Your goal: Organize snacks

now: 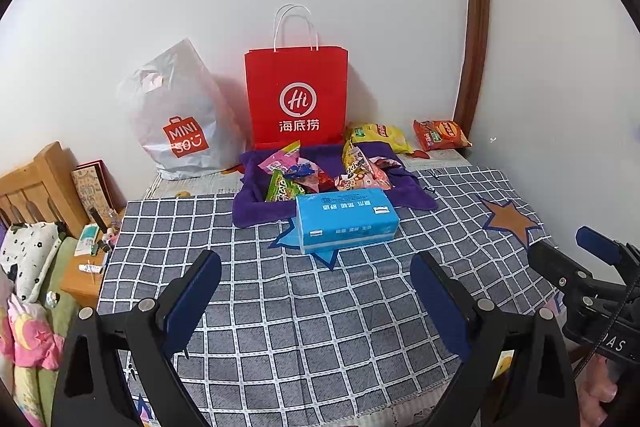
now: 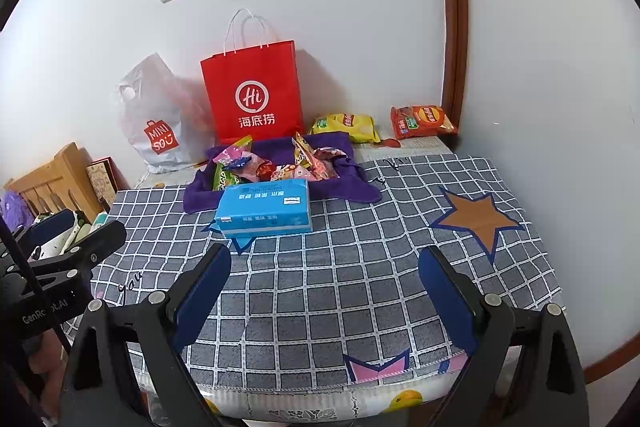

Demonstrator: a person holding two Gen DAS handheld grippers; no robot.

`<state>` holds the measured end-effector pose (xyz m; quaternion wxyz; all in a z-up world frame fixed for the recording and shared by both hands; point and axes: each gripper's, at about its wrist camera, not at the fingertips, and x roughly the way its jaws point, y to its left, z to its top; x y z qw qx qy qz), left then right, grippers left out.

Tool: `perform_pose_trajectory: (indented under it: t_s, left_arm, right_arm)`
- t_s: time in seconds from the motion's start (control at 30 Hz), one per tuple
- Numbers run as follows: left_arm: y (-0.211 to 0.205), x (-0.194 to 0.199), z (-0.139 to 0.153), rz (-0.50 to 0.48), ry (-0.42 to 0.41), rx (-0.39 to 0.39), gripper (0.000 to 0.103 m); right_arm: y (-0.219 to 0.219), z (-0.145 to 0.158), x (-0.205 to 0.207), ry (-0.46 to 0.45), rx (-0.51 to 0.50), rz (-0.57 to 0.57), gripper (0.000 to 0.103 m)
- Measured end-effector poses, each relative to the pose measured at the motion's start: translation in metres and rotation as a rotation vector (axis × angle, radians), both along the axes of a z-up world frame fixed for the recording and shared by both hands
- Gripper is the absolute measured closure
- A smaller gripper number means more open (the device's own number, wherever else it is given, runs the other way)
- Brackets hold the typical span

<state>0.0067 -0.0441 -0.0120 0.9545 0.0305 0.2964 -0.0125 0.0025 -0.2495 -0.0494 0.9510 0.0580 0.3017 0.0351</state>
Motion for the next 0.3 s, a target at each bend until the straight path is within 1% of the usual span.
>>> perform_pose_trajectory:
  t_s: [0.13,0.23,0.3]
  left_arm:
    - [0.0,0.0,0.001,0.004,-0.004,0.0,0.007]
    - [0.002,0.003,0.0,0.007,-0.012,0.002,0.003]
    - [0.004,0.006,0.0,0.012,-0.034,-0.001,0.002]
  right_arm:
    - [0.0,-0.001,0.002,-0.003,0.0,0.005,0.009]
    - [0.002,-0.001,0.006,-0.005,-0.002,0.02,0.009]
    - [0.003,-0.003,0.011,-0.008,-0.002,0.03,0.009]
